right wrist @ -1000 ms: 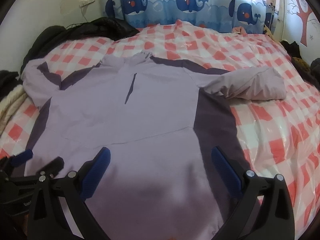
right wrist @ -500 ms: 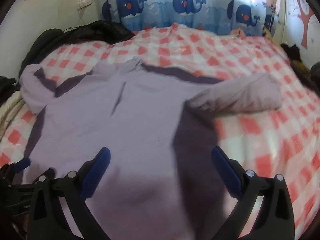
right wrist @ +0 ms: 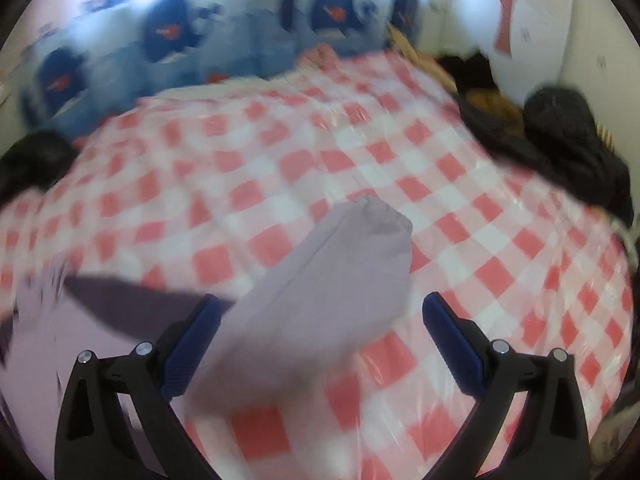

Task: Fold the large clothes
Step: 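Grasp the jacket sleeve cuff with the right gripper and lift it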

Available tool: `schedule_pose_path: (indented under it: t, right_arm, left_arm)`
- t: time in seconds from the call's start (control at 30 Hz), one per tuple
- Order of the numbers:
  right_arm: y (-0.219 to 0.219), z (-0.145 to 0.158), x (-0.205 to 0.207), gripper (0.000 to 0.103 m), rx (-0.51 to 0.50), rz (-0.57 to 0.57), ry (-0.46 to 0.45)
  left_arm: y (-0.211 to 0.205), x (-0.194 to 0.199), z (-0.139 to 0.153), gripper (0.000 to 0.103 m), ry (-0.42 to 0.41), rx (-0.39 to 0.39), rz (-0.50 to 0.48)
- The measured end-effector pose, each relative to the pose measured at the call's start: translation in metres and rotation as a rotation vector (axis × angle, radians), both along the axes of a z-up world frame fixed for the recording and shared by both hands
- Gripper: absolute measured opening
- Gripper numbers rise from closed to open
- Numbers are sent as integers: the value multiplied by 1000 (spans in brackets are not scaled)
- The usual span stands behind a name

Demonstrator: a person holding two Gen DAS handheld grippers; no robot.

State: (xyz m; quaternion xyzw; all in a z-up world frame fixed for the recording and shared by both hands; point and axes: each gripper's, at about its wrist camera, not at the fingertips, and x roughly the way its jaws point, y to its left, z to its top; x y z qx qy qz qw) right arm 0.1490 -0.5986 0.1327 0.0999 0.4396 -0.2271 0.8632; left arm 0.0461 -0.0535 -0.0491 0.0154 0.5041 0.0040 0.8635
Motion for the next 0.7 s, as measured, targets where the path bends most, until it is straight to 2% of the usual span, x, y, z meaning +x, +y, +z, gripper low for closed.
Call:
schedule_pose_path:
  t: [0.03,0.13,0.23,0.3,0.37,0.43,0.5,0.53,0.57,0.63,0.7]
  right_arm:
    - [-8,-2,16,97,19,-8,23]
    - [-10,-16,52,97,-36,-42,90]
    - [-2,-55,78,97,-48,-22,163]
    - [7,-91,86,97,-118,16,257]
    - [7,-113,78,97,-183,25,323]
    - [-6,-114,53,97,-172,-14,300]
    - [-26,-100,3,97,-71,-83,198]
    - [-30,-98,-15,97,-48,-101,170]
    - [-32,-96,-51,97,-21,-114,143]
    - [-28,-104,-102,97,35,-85,163]
    - [-24,-112,-155,97,150,-66,142]
  left_arm:
    - [-1,1,-2,96,8,-1,-2]
    - [-3,3,-8,96,20,8,-5]
    - [-5,3,-10,96,22,16,-6]
    - [-5,4,-11,96,22,19,-8]
    - [-4,5,-11,96,26,15,-10]
    - [-3,5,-10,96,27,9,-9]
    - [0,4,-8,96,27,-2,-7]
    - [0,4,-6,96,26,-9,-8]
    - [1,3,-5,96,24,-16,-8]
    - [1,3,-3,96,17,-20,-6]
    - [1,2,-3,96,17,-20,-3]
